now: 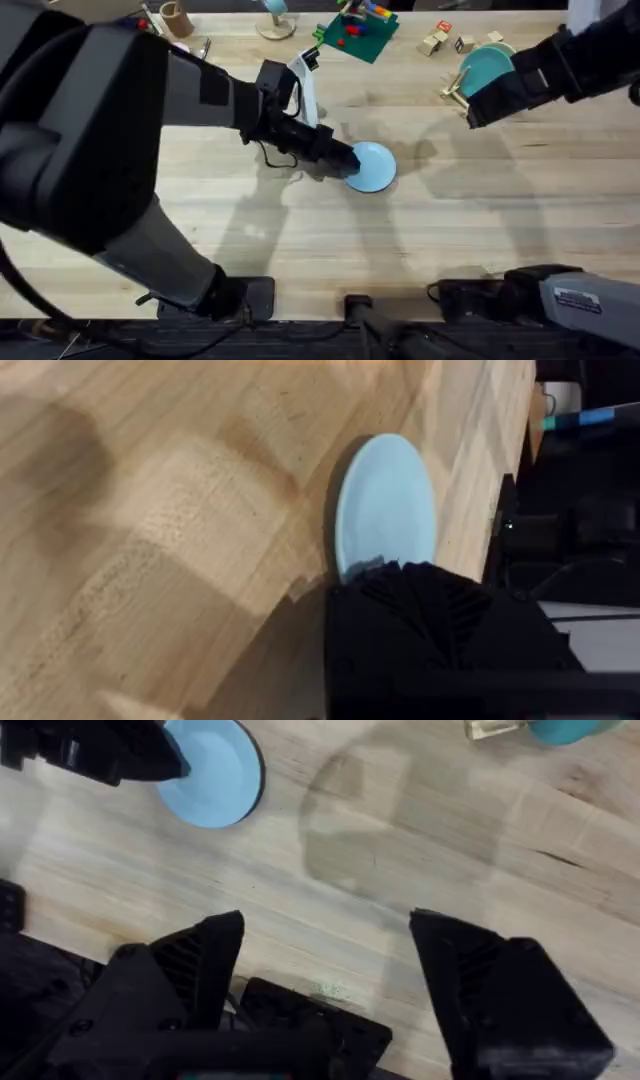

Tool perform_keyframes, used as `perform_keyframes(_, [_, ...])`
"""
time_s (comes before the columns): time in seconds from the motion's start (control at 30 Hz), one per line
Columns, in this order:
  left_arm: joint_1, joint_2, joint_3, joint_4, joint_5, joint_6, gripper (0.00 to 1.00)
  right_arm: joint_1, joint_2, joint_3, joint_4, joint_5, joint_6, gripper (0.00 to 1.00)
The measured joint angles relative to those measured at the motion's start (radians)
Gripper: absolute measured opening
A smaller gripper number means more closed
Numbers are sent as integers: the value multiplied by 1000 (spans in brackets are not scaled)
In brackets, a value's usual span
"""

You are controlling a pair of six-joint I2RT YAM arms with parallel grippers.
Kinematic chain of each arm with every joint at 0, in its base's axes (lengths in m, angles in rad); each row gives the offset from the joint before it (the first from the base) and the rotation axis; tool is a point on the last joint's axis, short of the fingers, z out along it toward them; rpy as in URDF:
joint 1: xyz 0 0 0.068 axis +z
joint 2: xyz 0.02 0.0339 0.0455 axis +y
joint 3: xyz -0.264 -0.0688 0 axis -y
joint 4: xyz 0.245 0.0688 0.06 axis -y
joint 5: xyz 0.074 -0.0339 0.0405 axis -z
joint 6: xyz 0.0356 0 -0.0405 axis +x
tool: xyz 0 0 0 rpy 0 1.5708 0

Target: Pick up the plates from the table one by one and place each into a slot on the dish rack.

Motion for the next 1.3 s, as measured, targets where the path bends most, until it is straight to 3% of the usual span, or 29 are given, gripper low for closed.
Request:
perform_keyframes(0.3, [14, 61, 3, 36, 84, -1, 42, 0, 0, 0, 0, 0, 0, 995])
perform_keyframes(0.73, [15, 62, 3, 38, 85, -14, 41, 0, 0, -8, 0, 0, 19, 995])
perform_keyframes(1.07, [14, 62, 9, 40, 70, -72, 41, 0, 0, -126, 72, -1, 63, 995])
perform_keyframes(1.3, [14, 62, 10, 41, 67, -86, 41, 0, 0, -244, 194, -85, 101, 995])
